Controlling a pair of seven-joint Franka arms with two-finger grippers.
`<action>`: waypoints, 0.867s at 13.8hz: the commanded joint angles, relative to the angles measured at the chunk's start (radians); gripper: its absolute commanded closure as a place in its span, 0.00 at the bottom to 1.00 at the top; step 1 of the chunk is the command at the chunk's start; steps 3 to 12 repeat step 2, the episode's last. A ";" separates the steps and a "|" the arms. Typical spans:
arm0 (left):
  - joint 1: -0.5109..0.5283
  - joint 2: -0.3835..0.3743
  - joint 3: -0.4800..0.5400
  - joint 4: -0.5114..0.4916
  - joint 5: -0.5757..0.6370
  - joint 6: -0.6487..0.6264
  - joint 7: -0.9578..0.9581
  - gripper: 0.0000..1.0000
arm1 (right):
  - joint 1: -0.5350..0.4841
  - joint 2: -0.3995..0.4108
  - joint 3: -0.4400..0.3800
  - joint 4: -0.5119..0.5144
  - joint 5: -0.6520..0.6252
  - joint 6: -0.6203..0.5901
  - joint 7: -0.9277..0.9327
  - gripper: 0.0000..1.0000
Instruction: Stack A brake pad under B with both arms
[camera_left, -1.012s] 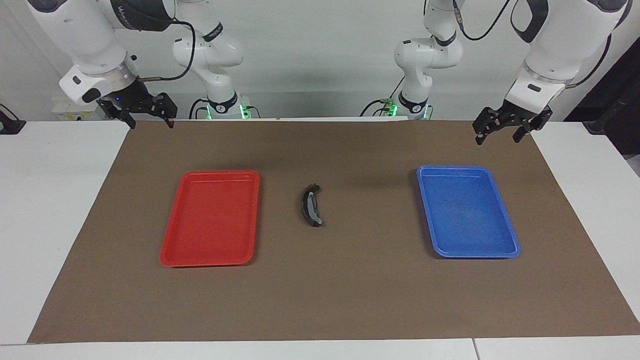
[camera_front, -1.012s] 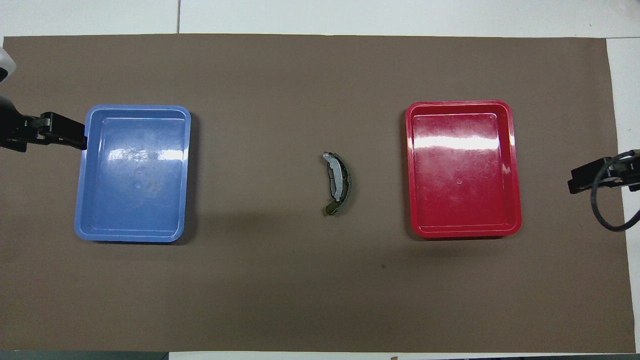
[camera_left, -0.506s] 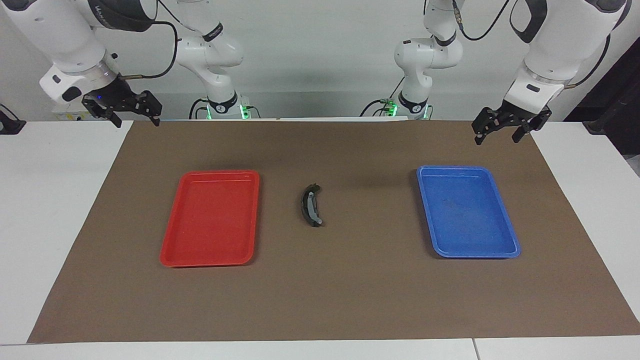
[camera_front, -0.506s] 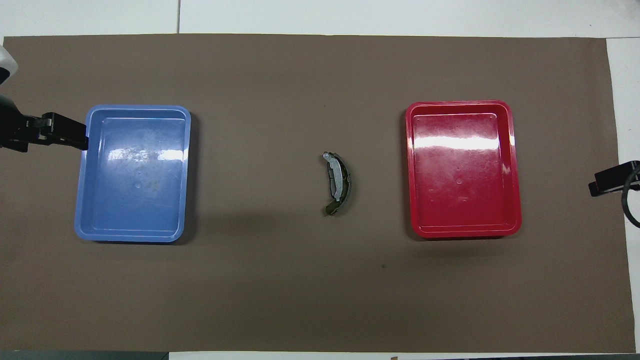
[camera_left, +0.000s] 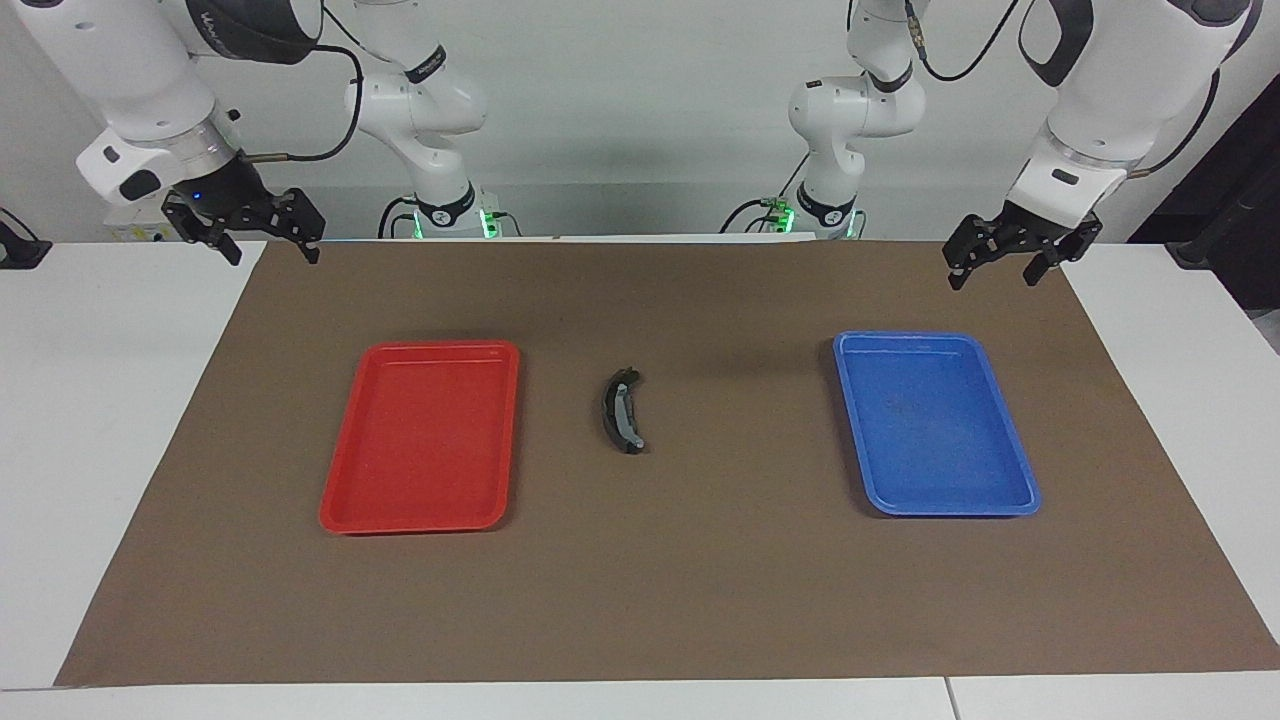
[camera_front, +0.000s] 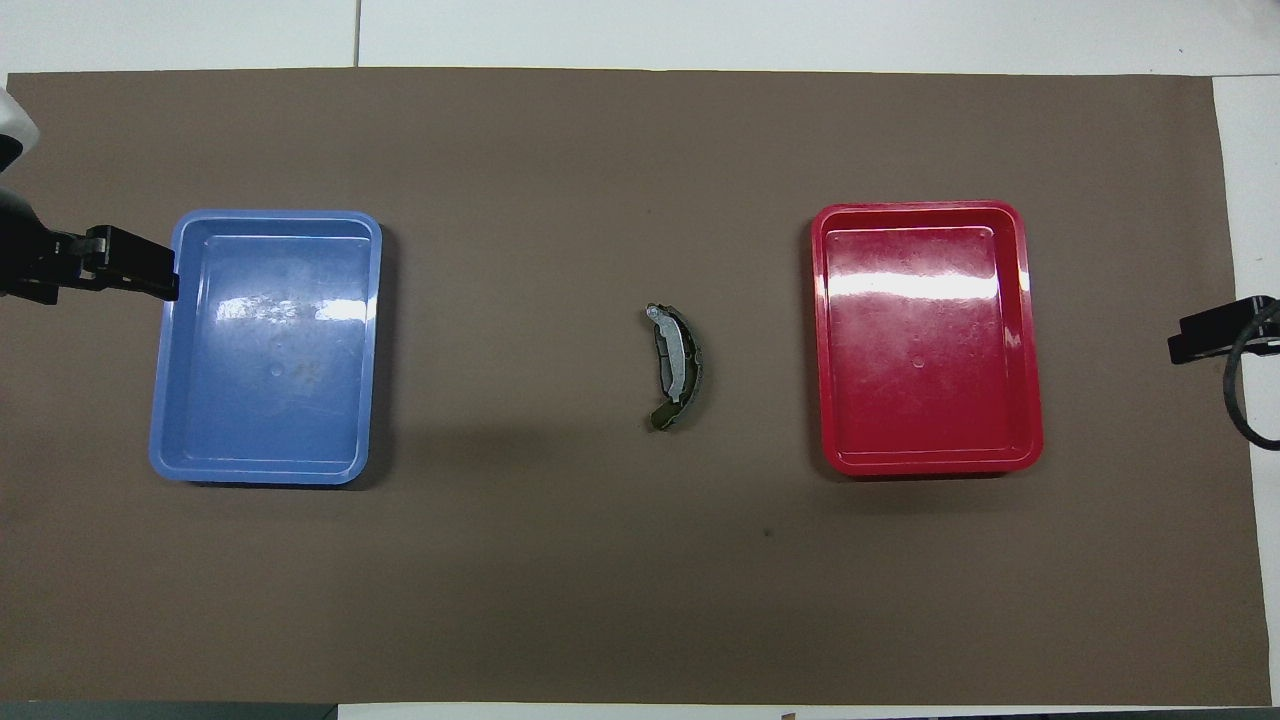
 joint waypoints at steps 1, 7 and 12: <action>0.018 -0.022 -0.013 -0.029 -0.015 0.017 -0.006 0.00 | -0.005 -0.012 0.009 -0.012 0.004 0.015 0.017 0.00; 0.021 -0.022 -0.013 -0.029 -0.014 0.017 -0.006 0.00 | -0.005 -0.014 0.009 -0.015 0.004 0.015 0.017 0.00; 0.021 -0.022 -0.013 -0.029 -0.014 0.017 -0.006 0.00 | -0.005 -0.014 0.009 -0.015 0.004 0.015 0.017 0.00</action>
